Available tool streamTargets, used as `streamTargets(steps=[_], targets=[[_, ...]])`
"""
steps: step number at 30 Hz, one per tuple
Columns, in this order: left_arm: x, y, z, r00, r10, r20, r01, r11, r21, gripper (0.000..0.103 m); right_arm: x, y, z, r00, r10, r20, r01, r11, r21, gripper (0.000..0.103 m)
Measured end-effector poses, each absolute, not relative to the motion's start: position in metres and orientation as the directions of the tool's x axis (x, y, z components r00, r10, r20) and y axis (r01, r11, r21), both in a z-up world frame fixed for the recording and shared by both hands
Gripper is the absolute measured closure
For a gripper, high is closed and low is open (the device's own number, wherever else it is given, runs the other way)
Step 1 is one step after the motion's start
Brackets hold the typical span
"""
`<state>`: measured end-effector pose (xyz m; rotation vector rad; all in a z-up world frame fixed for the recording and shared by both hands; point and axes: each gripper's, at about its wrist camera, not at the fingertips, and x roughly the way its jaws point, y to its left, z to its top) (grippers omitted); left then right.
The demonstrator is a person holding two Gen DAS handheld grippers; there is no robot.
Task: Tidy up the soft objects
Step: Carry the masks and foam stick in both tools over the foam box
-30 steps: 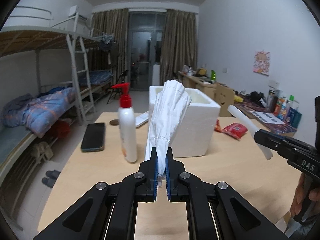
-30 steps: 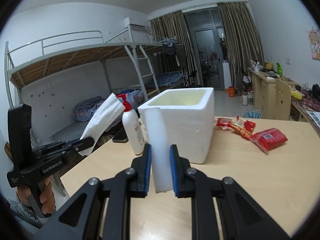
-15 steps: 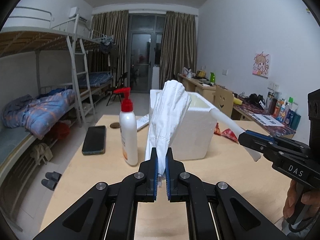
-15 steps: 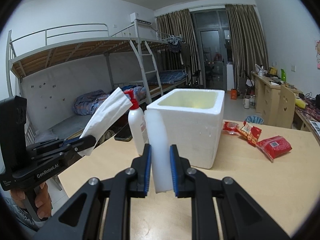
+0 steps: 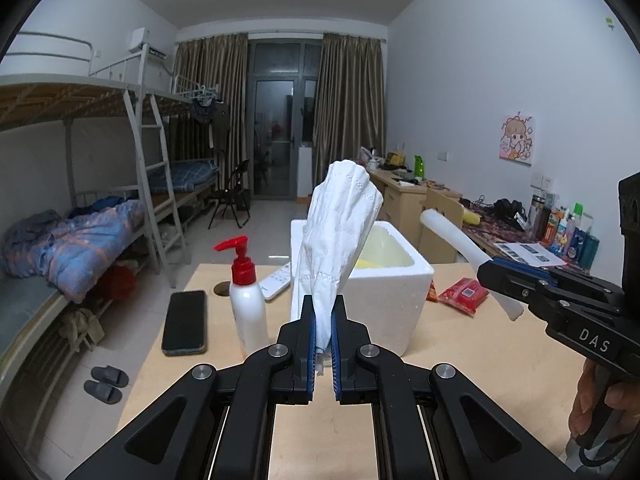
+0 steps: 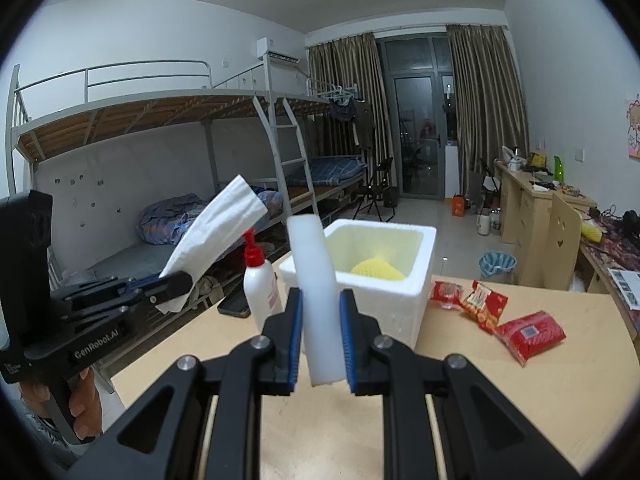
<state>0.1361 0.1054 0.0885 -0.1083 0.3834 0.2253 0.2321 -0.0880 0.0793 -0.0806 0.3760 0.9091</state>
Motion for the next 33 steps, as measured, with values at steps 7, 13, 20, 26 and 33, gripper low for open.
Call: streamTargets(steps=[7, 13, 20, 26, 33], targets=[[0.152, 0.112, 0.1, 0.903, 0.205, -0.377, -0.244, 0.968, -0.058, 0.096, 0.241, -0.085, 0.094, 0.565, 0.754, -0.334, -0.78, 0.621, 0.082, 0.082], [0.167, 0.12, 0.104, 0.898, 0.198, -0.392, -0.241, 0.969, -0.062, 0.096, 0.252, -0.081, 0.101, 0.545, 0.77, -0.332, -0.789, 0.605, 0.108, 0.081], [0.184, 0.121, 0.107, 0.896, 0.186, -0.403, -0.225, 0.973, -0.053, 0.096, 0.268, -0.07, 0.101, 0.552, 0.753, -0.357, -0.775, 0.622, 0.113, 0.081], [0.207, 0.127, 0.108, 0.893, 0.18, -0.412, -0.218, 0.975, -0.046, 0.096, 0.287, -0.064, 0.099, 0.531, 0.754, -0.386, -0.773, 0.618, 0.145, 0.081], [0.23, 0.129, 0.109, 0.891, 0.171, -0.421, -0.207, 0.977, -0.042, 0.096, 0.299, -0.057, 0.106, 0.532, 0.75, -0.392, -0.774, 0.619, 0.134, 0.081]])
